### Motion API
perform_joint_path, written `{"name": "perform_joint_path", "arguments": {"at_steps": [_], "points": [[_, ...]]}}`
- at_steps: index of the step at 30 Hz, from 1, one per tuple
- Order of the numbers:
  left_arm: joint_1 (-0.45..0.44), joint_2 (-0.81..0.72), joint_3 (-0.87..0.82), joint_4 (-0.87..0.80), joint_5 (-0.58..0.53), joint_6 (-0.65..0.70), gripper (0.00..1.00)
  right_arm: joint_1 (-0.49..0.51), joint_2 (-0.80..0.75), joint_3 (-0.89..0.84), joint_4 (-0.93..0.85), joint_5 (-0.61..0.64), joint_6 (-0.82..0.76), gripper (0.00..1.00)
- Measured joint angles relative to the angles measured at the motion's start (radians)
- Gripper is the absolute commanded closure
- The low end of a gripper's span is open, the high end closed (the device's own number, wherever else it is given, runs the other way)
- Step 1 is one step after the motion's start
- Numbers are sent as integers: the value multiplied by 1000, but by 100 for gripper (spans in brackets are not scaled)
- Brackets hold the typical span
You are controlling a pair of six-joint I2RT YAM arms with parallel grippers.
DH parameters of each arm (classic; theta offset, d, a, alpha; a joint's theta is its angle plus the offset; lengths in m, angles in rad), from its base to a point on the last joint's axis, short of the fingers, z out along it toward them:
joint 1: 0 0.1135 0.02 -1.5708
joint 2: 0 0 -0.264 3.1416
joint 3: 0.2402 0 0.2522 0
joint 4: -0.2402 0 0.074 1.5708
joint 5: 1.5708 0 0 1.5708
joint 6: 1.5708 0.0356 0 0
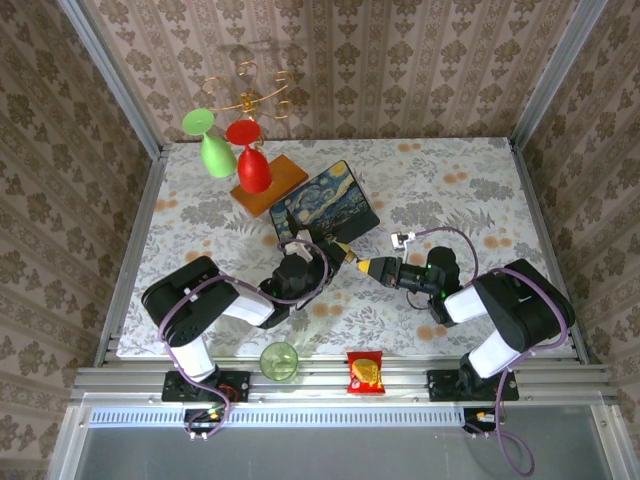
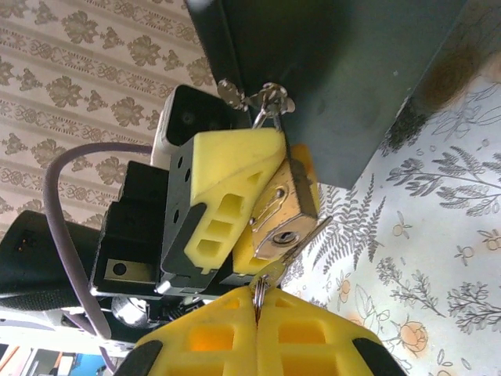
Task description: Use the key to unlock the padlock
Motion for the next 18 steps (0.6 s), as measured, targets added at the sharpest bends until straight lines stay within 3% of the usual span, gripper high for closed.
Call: {"name": "perform_joint_path", "arguments": {"at_steps": [12, 18], "points": [[2, 11, 0, 10, 9, 9, 100, -23, -39, -15, -8, -24, -19, 100], [0, 65, 4, -5, 20, 76, 100, -23, -116, -15, -134, -27, -93, 100]]}}
